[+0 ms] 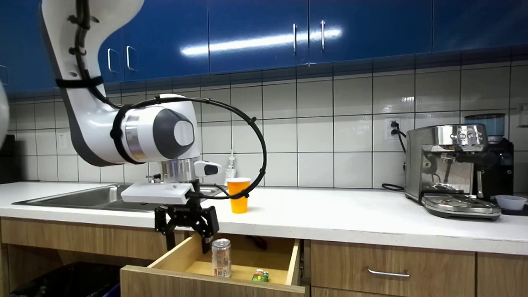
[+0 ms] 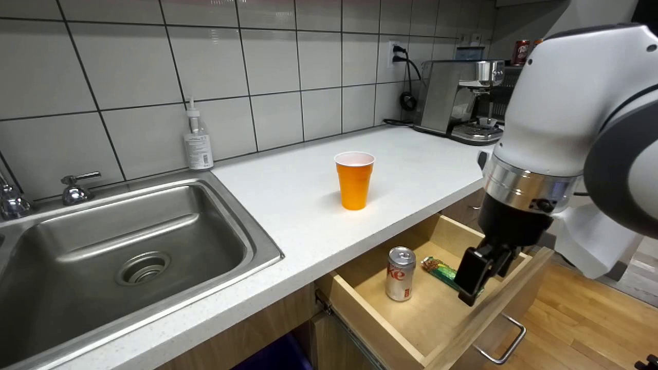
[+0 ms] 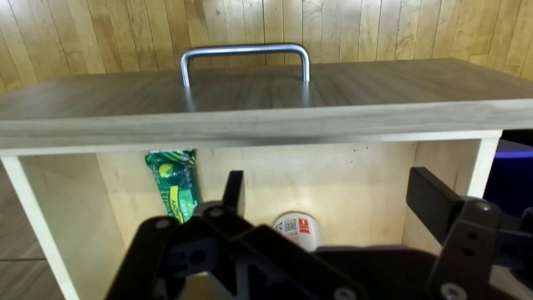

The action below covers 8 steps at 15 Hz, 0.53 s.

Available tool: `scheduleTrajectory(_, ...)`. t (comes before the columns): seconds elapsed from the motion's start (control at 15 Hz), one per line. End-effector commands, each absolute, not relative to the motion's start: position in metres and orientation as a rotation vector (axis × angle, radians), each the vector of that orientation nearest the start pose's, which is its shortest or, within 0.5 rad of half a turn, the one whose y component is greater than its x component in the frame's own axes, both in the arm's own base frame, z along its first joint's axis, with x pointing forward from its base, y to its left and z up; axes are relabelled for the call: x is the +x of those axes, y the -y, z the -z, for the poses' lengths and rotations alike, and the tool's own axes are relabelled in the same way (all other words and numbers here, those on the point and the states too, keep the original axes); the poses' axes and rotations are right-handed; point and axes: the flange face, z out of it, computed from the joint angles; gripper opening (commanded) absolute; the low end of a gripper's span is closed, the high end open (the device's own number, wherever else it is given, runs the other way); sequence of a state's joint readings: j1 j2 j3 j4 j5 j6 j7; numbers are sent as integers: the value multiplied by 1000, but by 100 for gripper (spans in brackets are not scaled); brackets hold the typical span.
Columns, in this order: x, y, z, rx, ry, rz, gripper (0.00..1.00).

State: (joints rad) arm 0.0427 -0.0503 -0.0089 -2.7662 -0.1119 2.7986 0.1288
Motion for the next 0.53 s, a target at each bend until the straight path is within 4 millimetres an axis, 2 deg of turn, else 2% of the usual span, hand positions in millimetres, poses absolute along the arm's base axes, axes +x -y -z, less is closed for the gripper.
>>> scheduleTrajectory(0.0, 386, -17, -252, -3180, -102, 83, 100)
scheduleTrajectory(0.47, 384, -3, -259, -3164, -222, 43, 100)
